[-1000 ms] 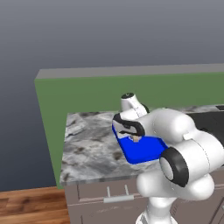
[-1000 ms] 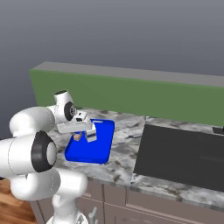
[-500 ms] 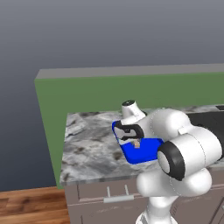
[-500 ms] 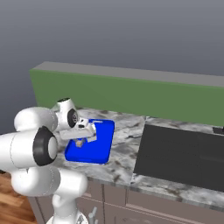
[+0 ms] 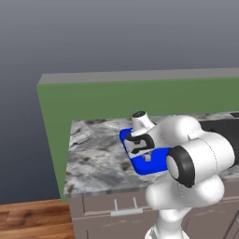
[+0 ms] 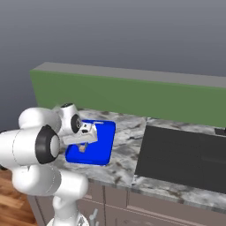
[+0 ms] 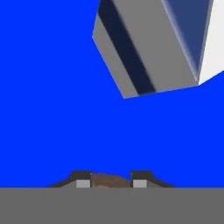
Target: Take out the milk from the fridge and place it on the tray on the counter. Then take the sugar cube near the tray and place it in the tray.
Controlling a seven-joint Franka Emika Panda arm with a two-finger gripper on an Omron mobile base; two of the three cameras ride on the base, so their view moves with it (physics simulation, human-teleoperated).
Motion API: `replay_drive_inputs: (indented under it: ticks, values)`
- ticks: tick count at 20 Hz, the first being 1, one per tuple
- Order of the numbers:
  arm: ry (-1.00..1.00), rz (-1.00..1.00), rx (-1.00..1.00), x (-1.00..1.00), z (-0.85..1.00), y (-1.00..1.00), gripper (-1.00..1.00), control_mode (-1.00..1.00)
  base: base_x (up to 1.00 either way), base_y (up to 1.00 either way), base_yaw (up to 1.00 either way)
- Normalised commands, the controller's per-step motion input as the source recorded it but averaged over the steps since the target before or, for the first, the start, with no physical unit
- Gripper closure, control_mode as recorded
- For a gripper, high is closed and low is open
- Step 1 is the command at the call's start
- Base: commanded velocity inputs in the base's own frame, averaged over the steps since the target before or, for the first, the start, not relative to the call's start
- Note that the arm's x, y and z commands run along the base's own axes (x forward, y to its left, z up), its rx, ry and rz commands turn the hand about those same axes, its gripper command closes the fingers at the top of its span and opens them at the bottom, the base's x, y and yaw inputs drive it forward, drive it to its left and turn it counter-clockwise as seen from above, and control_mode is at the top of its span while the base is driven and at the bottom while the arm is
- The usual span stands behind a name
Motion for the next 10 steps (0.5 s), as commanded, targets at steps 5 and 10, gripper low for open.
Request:
replay_drive_inputs:
  ticks: [5,10]
  values:
    - [0.05,0.00,0.00,0.00,-0.29,0.00,-1.00,-1.00,0.00,0.00,0.00]
    - [0.00,0.01,0.00,-0.06,-0.01,-0.04,-1.00,-1.00,0.00,0.00,0.00]
